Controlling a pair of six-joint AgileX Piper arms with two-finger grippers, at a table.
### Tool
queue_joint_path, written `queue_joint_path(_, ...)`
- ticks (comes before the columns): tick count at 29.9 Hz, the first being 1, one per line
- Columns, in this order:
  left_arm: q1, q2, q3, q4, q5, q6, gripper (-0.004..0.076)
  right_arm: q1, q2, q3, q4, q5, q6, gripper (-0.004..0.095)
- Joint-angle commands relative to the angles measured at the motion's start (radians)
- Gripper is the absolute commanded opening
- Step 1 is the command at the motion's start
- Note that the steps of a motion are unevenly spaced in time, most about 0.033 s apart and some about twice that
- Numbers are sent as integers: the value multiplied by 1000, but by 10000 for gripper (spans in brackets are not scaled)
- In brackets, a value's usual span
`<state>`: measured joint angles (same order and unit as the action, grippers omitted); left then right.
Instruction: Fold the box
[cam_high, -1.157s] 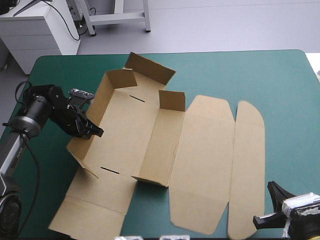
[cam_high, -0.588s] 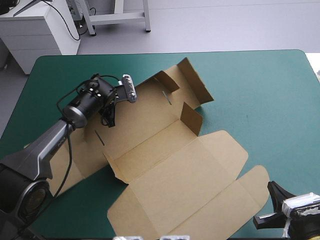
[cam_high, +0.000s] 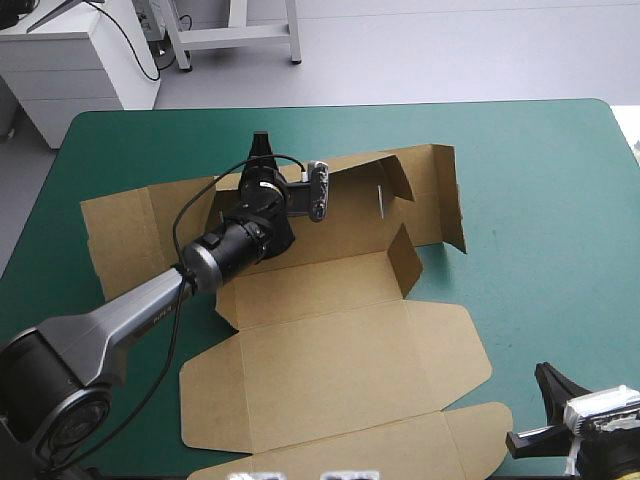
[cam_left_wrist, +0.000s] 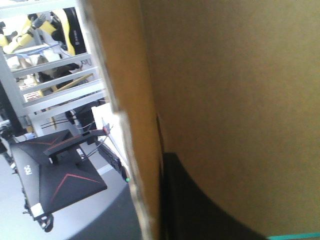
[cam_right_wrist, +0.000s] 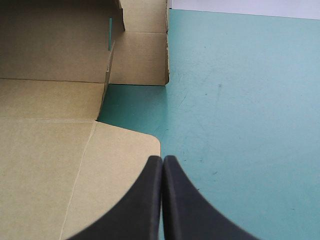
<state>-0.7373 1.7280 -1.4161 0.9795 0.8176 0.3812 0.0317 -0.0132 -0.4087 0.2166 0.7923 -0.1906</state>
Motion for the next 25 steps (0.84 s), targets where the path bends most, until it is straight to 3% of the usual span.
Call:
queue_joint_path(1, -77, -106, 47, 153, -19, -103, -8, 3, -22, -21, 8, -76, -3, -20)
queue_joint_path(8, -186, -238, 294, 443, -28, -326, -8, 3, -22, -21, 8, -76, -3, -20)
queue_joint_path(13, -234, -271, 498, 769, 5, -599, -8, 3, -22, -21, 8, -76, -3, -20)
queue_joint_path(20, -249, -271, 584, 768, 18, -659, -8, 3, -19, -21, 3, -77, -1, -20)
queue_joint_path(25, -249, -271, 584, 768, 16, -661, -8, 3, 110, -97, -26, -84, 200, -18)
